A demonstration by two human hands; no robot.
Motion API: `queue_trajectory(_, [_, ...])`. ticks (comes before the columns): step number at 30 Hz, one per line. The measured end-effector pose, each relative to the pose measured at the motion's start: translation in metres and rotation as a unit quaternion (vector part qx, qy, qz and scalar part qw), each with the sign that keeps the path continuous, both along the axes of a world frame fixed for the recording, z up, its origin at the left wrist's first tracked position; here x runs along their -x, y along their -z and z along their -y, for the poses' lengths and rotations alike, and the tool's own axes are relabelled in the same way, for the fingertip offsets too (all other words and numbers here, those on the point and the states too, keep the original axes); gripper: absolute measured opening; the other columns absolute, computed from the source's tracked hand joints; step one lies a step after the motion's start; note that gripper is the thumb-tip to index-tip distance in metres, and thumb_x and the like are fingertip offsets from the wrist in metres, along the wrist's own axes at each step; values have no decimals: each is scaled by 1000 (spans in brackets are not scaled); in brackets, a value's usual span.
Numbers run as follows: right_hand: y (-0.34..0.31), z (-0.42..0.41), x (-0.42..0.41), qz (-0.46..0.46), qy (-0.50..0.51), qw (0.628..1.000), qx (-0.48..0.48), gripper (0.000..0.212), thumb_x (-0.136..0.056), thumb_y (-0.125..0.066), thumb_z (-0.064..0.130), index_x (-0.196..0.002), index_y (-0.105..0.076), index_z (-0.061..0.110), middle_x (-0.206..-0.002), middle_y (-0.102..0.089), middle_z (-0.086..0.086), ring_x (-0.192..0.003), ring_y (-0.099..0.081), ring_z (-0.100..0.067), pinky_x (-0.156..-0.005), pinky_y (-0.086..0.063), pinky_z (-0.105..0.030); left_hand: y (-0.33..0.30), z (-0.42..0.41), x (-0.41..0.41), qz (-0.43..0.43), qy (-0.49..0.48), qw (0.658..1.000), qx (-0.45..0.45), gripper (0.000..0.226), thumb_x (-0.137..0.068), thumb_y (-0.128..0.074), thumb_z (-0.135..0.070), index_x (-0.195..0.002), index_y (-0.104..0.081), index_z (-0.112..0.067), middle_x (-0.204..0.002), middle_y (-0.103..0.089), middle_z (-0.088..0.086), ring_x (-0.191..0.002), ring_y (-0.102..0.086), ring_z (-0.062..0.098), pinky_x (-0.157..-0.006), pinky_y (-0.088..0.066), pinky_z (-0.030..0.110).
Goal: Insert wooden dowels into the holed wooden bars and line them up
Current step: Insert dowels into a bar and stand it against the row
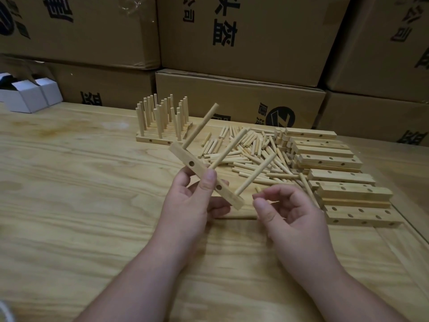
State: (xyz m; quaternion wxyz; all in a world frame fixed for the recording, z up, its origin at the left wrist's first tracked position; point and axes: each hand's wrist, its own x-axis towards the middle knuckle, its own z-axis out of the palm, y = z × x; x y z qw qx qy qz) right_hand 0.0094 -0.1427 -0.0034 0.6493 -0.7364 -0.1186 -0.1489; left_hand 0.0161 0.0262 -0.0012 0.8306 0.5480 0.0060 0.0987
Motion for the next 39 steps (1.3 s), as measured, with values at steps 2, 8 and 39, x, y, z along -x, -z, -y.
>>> queue_trajectory(2, [2, -1, 0, 13, -9, 999, 34, 20, -77, -80, 24, -96, -73, 25, -93, -74, 7, -74, -66, -10, -59, -51, -19, 0, -1, 1, 2, 19, 1000, 17, 44, -82, -68, -42, -119, -55, -22, -104, -77, 11, -85, -76, 38, -67, -61, 35])
queue_trajectory(8, [7, -3, 2, 21, 18, 997, 76, 22, -70, -77, 40, -92, -75, 40, -81, -74, 8, -66, -65, -8, -58, -51, -18, 2, -2, 0, 3, 58, 998, 17, 43, -81, -71, -34, -118, -57, -17, -102, -78, 12, -85, -77, 34, -67, -61, 32])
queue_trajectory(39, [-27, -164, -196, -4, -1, 931, 365, 9, -82, -78, 32, -76, -74, 27, -84, -72, 11, -82, -66, -10, -78, -56, -33, 7, -13, -19, -124, 101, 982, 100, 21, -76, -57, -53, -85, -77, -54, -98, -78, -13, -72, -71, 17, -75, -60, 38])
